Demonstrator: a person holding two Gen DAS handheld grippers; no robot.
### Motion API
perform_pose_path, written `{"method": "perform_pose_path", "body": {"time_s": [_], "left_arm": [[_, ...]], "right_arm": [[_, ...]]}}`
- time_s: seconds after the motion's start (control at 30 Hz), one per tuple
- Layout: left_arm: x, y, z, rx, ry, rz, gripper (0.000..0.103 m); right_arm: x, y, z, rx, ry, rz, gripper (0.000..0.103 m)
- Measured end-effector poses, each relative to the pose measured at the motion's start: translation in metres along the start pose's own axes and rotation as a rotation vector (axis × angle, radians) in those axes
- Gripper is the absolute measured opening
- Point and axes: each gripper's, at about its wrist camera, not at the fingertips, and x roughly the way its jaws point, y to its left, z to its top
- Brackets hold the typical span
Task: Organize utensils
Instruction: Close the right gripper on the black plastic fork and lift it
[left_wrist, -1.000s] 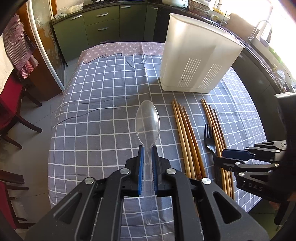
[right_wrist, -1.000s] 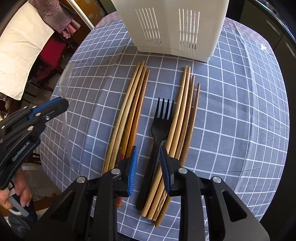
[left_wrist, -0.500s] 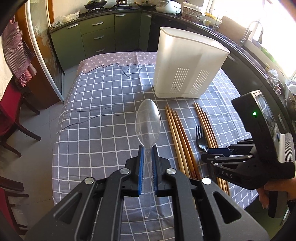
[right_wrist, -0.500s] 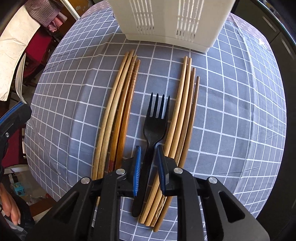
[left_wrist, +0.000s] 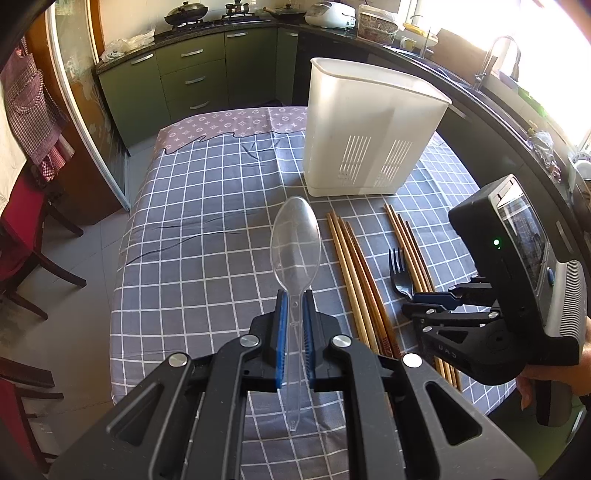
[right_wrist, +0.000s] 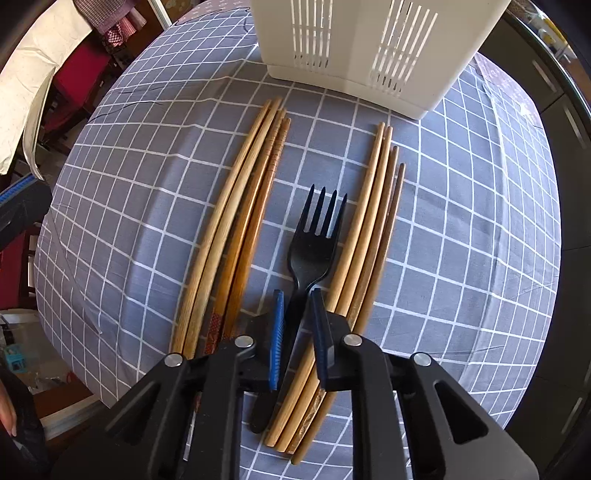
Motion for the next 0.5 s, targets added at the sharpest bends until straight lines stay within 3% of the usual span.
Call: {"method": "perform_pose_path", "body": {"time_s": [0.17,0.27,0.4,0.5], "left_arm": [[-0.001,0.000,0.001,0.002,-0.005,0.006,0.009],[-0.005,0.001,0.002,0.001,-0.020,0.011,0.009],[-0.014,0.002,0.004,-0.003,-0.041,0.005,0.009],[-0.022,0.005,0.006,-0.008,-0.070,-0.011,0.009]], "right_arm": [[-0.001,0.001,-0.003,-0.029,-0.012,-0.008,0.010],[-0.003,-0.002,-0.006,-0.036,-0.015,0.049,0.010],[-0.019,-0.014,-0.017,-0.016,-0.097,0.105,0.010],[-0.041,-0.025,-0.030,0.013,-0.219,0.167,0.010]]}}
